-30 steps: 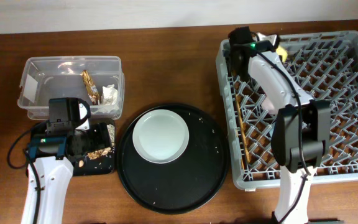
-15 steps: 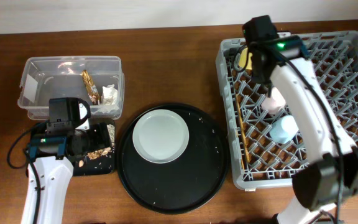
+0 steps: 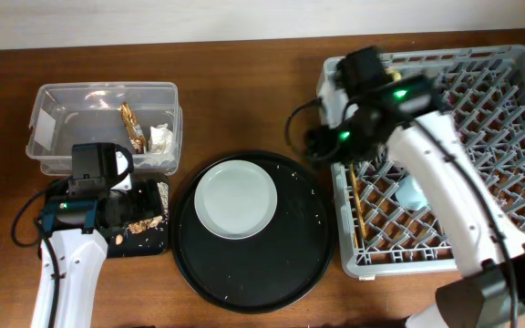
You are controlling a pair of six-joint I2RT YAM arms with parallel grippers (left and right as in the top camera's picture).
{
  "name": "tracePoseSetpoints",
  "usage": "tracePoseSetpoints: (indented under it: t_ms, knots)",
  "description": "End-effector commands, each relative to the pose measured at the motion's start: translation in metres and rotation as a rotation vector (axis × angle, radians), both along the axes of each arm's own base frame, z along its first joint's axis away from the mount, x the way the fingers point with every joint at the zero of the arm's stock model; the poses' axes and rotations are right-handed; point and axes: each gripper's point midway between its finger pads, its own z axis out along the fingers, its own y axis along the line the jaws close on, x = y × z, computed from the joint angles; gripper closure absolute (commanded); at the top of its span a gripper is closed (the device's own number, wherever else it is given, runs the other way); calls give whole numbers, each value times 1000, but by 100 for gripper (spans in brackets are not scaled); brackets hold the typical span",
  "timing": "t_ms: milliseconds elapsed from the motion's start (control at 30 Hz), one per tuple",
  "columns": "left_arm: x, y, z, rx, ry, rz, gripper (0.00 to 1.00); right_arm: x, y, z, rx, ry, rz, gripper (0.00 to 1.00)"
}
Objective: Sort waste into correct bins and load items into the dishwasher rack
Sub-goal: 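Move the right gripper back to the white plate and grasp its edge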
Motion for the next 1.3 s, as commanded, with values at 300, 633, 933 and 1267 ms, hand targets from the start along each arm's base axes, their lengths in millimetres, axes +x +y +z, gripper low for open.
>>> tracePoseSetpoints:
  t_ms: [300, 633, 933, 1267]
  knots:
    - [-1, -1, -1, -18, 9, 7, 20, -30, 59, -133, -74, 33, -56, 24]
    - [-1, -1, -1, -18, 9, 7, 21, -39, 76, -177, -111, 126, -124, 67]
    - [-1, -1, -1, -18, 9, 7, 20, -42, 60, -173, -160, 141, -150, 96]
    - [-1, -1, -1, -18, 8, 7, 20, -45, 79, -160, -13, 189, -102, 37]
